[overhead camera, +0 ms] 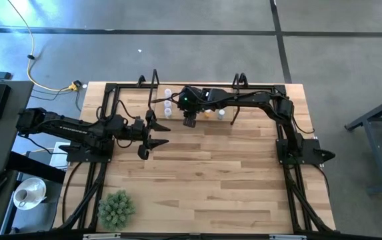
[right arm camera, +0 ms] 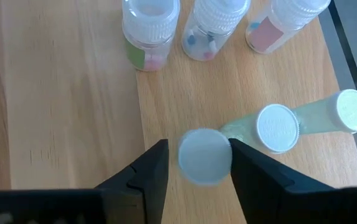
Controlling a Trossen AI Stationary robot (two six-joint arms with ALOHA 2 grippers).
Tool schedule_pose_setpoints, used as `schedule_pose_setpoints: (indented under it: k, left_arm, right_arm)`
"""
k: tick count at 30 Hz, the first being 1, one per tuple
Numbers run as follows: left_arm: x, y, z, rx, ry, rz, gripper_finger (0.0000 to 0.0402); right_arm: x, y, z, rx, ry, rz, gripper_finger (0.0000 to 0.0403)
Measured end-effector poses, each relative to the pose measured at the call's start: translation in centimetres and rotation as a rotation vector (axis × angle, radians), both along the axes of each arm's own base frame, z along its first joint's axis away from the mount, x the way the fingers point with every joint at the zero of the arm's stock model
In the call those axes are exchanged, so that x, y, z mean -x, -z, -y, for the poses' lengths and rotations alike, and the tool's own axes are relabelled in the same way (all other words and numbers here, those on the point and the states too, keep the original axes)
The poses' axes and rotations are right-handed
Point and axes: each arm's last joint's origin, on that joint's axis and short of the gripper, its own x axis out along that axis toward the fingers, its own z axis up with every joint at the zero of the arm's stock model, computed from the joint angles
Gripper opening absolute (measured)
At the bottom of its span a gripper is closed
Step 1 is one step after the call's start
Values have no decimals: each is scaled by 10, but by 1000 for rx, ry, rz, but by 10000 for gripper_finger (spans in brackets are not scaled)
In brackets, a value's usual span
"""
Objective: Pick and place medicine bottles onto shelf by color
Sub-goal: Put the green pill bottle on the shelf aligned with the other green pill bottles
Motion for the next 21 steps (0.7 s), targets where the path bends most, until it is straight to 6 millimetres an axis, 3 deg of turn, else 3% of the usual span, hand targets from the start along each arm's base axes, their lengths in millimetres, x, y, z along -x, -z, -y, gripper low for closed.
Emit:
schedule_pose_setpoints:
  k: [21]
  left_arm:
    - [0,1,0,1,0,-14,202]
  right_arm:
    - [1,1,0,21,1,-16,162]
